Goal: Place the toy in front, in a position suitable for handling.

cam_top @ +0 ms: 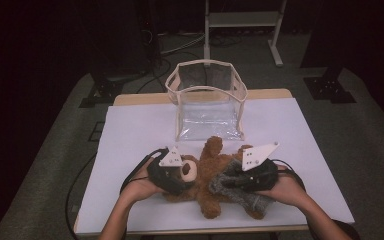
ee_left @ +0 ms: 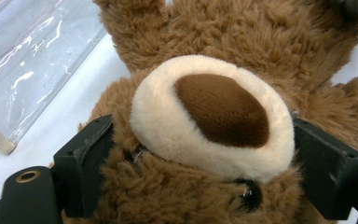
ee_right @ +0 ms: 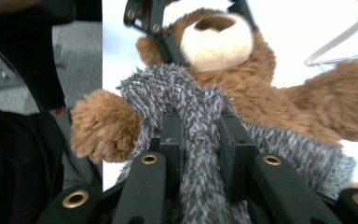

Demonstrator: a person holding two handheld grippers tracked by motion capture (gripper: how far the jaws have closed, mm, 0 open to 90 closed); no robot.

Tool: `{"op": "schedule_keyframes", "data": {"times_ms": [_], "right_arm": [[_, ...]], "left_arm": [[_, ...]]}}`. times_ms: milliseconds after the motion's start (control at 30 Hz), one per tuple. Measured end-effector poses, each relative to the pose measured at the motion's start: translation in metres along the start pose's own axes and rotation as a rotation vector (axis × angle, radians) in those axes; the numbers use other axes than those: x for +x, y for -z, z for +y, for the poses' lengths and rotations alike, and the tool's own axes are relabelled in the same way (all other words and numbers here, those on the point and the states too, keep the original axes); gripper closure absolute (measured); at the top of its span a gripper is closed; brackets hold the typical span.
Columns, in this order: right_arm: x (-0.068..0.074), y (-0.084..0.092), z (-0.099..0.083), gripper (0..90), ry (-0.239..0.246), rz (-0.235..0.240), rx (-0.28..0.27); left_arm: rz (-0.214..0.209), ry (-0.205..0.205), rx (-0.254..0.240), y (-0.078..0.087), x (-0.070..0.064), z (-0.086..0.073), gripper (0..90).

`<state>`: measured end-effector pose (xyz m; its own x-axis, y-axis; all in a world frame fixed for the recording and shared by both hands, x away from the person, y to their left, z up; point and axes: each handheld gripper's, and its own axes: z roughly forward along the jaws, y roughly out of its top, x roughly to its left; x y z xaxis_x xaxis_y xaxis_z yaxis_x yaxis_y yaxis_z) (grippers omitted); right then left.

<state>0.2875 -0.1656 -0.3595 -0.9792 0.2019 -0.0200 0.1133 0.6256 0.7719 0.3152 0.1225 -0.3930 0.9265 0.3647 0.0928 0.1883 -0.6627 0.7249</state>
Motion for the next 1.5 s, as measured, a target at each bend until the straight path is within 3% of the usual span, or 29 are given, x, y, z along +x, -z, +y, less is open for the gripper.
{"op": "schedule_keyframes", "data": {"times_ms": [233, 267, 300, 333, 433, 600, 667, 767, 833, 867, 900, 933, 1033, 1167, 1400, 1500], "right_arm": [[0.007, 0.02, -0.036, 72.9, -0.062, -0.038, -0.007], [0.009, 0.028, -0.05, 72.9, -0.108, -0.06, -0.011], [0.009, 0.028, -0.05, 72.9, -0.108, -0.06, -0.011], [0.01, 0.036, -0.064, 72.9, -0.144, -0.073, -0.015], [0.01, 0.044, -0.074, 72.9, -0.183, -0.077, -0.032], [0.009, 0.048, -0.062, 72.9, -0.163, -0.067, -0.057], [0.009, 0.043, -0.041, 73.0, -0.119, -0.053, -0.059], [0.009, 0.026, -0.016, 73.0, -0.038, -0.028, -0.045], [0.01, 0.021, -0.01, 73.0, -0.024, -0.018, -0.038], [0.011, 0.003, 0.005, 73.0, 0.02, 0.01, -0.017], [0.011, 0.003, 0.005, 73.0, 0.02, 0.01, -0.017], [0.014, -0.014, 0.012, 73.0, 0.041, 0.034, 0.011], [0.019, -0.028, 0.013, 72.9, 0.074, 0.047, 0.052], [0.019, -0.025, 0.006, 72.9, 0.057, 0.054, 0.037], [0.021, 0.012, -0.034, 72.9, -0.035, -0.005, 0.006], [0.022, 0.027, -0.053, 72.9, -0.097, -0.03, -0.007]], "left_arm": [[-0.002, 0.001, 0.0, 0.0, 0.001, 0.0, 15.1], [-0.004, -0.001, 0.001, 0.0, 0.001, 0.001, 15.0], [-0.004, -0.001, 0.001, 0.0, 0.001, 0.001, 15.0], [-0.005, -0.003, 0.003, 0.0, 0.0, 0.001, 15.0], [-0.004, -0.004, 0.007, 0.0, 0.0, 0.002, 15.0], [-0.006, 0.005, 0.008, 0.0, 0.001, 0.002, 14.9], [-0.007, 0.004, 0.012, 0.0, 0.001, 0.003, 14.9], [-0.003, 0.002, 0.02, -0.001, 0.0, 0.005, 14.9], [-0.004, 0.0, 0.023, -0.001, 0.0, 0.005, 14.9], [-0.002, -0.002, 0.025, 0.0, 0.0, 0.005, 14.9], [-0.002, -0.002, 0.025, 0.0, 0.0, 0.005, 14.9], [-0.004, -0.001, 0.024, 0.0, 0.0, 0.005, 14.9], [-0.009, -0.007, 0.023, 0.0, 0.0, 0.004, 14.9], [-0.011, -0.003, 0.019, 0.001, 0.0, 0.003, 14.9], [-0.013, -0.002, 0.014, 0.001, 0.0, 0.003, 14.9], [-0.016, 0.001, 0.013, 0.001, 0.001, 0.002, 14.9]]}}
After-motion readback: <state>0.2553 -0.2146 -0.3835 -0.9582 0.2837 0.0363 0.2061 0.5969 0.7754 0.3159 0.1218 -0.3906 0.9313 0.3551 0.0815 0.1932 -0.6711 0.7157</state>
